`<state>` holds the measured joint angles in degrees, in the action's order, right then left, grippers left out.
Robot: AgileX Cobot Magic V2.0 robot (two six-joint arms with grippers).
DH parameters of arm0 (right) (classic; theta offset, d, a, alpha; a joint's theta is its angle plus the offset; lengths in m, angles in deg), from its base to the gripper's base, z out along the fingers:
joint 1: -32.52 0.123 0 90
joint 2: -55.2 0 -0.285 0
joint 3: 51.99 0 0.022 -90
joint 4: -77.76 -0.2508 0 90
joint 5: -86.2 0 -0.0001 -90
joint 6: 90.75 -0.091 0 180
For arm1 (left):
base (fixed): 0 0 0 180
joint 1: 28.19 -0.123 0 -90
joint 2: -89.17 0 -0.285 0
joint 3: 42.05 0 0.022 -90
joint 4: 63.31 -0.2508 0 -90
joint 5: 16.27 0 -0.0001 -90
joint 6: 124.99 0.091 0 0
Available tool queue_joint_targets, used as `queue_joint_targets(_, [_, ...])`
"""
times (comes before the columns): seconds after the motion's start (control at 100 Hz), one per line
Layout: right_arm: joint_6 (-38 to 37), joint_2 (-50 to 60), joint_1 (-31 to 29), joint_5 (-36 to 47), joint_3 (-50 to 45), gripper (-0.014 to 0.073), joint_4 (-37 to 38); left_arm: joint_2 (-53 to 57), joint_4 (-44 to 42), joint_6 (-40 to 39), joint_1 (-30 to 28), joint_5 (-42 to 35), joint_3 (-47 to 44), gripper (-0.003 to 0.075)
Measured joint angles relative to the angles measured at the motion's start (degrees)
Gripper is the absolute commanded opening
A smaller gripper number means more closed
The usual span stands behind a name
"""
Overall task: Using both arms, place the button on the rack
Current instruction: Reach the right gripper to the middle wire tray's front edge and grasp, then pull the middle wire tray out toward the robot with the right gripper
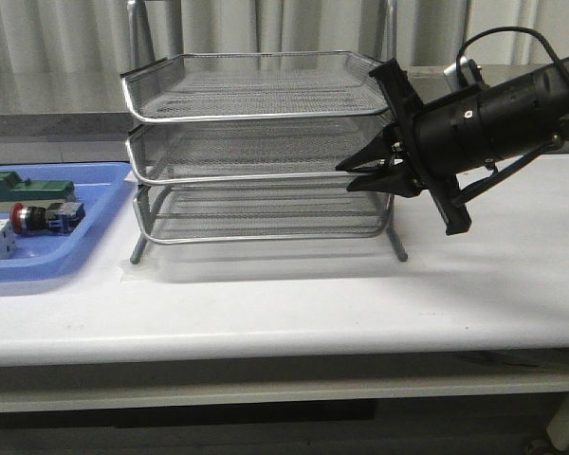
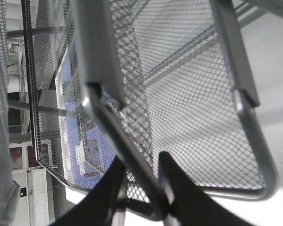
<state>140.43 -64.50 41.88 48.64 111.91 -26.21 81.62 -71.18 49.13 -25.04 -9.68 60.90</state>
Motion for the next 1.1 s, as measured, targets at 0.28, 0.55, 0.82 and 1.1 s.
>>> queue_joint_targets(0.28, [0.0,0.0,0.0,-0.4,-0.1,0.0125,-0.2,0.0,0.0,0.0,0.0,0.0,0.0,-0.0021])
queue_joint_targets(0.55, [0.3,0.0,-0.2,-3.5,-3.2,0.0125,-1.4,0.0,0.0,0.0,0.0,0.0,0.0,-0.0021])
queue_joint_targets(0.82, [0.7,0.1,-0.5,-5.6,-4.7,0.0125,-1.5,0.0,0.0,0.0,0.0,0.0,0.0,-0.0021])
queue_joint_targets(1.1, [0.9,0.6,-0.7,-8.4,-7.9,0.0125,-1.7,0.0,0.0,0.0,0.0,0.0,0.0,-0.0021])
